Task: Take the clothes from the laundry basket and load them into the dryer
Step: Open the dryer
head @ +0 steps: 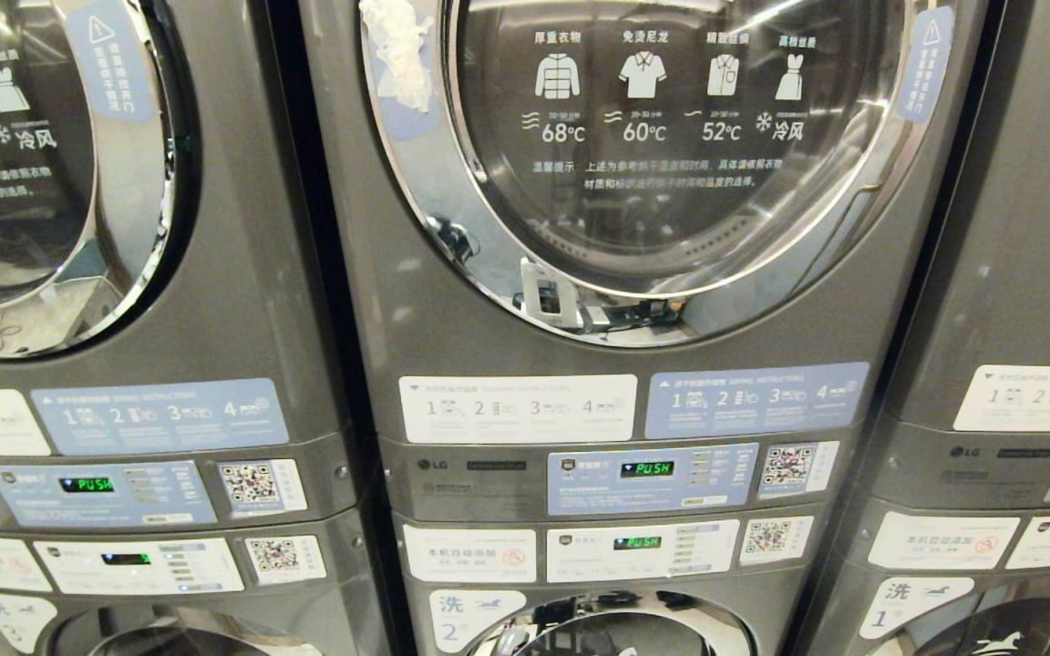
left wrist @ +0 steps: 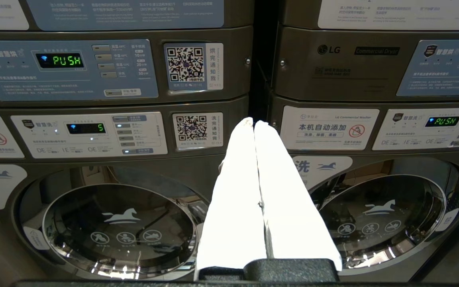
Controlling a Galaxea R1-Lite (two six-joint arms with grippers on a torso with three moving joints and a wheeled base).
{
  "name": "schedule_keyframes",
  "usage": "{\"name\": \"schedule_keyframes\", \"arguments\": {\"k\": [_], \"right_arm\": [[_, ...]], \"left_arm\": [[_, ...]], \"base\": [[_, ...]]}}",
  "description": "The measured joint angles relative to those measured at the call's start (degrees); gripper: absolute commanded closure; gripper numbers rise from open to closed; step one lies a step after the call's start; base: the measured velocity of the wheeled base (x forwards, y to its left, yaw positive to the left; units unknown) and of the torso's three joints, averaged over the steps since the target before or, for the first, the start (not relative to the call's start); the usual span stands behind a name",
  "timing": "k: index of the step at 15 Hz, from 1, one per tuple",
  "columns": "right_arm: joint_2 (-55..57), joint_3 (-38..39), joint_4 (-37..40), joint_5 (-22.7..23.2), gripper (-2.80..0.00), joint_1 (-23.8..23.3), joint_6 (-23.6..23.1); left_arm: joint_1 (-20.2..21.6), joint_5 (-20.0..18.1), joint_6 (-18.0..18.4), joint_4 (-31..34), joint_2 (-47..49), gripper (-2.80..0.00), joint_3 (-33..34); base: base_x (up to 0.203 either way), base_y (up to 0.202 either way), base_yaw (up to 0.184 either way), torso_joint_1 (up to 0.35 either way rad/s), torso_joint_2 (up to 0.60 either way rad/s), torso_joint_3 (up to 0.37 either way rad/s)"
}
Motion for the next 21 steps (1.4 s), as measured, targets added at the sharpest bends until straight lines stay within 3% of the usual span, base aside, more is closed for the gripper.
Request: {"name": "schedule_keyframes", "arguments": {"k": [2,4,7,12,13,15,18,19,21], "right_arm": [[0.0,-0.2,0.5,2.8,0.0,0.0,-5.4],[0.6,-5.1,1.1,4.5,0.0,0.0,-6.0],[9.1,-21.5,2.1,7.8,0.0,0.1,-4.8],[42.6,-55.8,2.7,21.1,0.0,2.3,-4.3],[48.7,-60.8,2.4,23.9,0.0,4.9,-4.3],[58.7,-68.2,1.4,28.3,0.0,14.2,-4.3],[71.3,-73.9,-2.4,30.4,0.0,27.3,-4.3],[75.1,-75.4,-4.5,30.5,-2.8,29.2,-4.3],[84.0,-80.6,-8.9,30.2,-2.8,31.5,-4.2]], "left_arm": [[0.0,0.0,0.3,-0.1,0.0,0.0,0.0],[0.0,0.0,0.3,-0.4,0.0,0.0,0.1],[0.0,0.0,0.1,-0.4,0.0,0.0,0.1],[0.0,0.0,0.0,-0.4,0.0,0.0,0.1],[0.0,0.0,0.0,-0.4,0.0,0.0,0.1],[0.0,0.0,0.0,-0.4,0.0,0.0,0.1],[0.0,0.0,0.0,-0.4,0.0,0.0,0.1],[0.0,0.0,0.0,-0.4,0.0,0.0,0.1],[0.0,0.0,0.0,-0.4,0.0,0.0,0.1]], "base": [[0.0,0.0,0.0,0.0,0.0,0.0],[0.0,0.0,0.0,0.0,0.0,0.0],[0.0,0.0,0.0,0.0,0.0,0.0],[0.0,0.0,0.0,0.0,0.0,0.0],[0.0,0.0,0.0,0.0,0.0,0.0],[0.0,0.0,0.0,0.0,0.0,0.0],[0.0,0.0,0.0,0.0,0.0,0.0],[0.0,0.0,0.0,0.0,0.0,0.0],[0.0,0.0,0.0,0.0,0.0,0.0]]}}
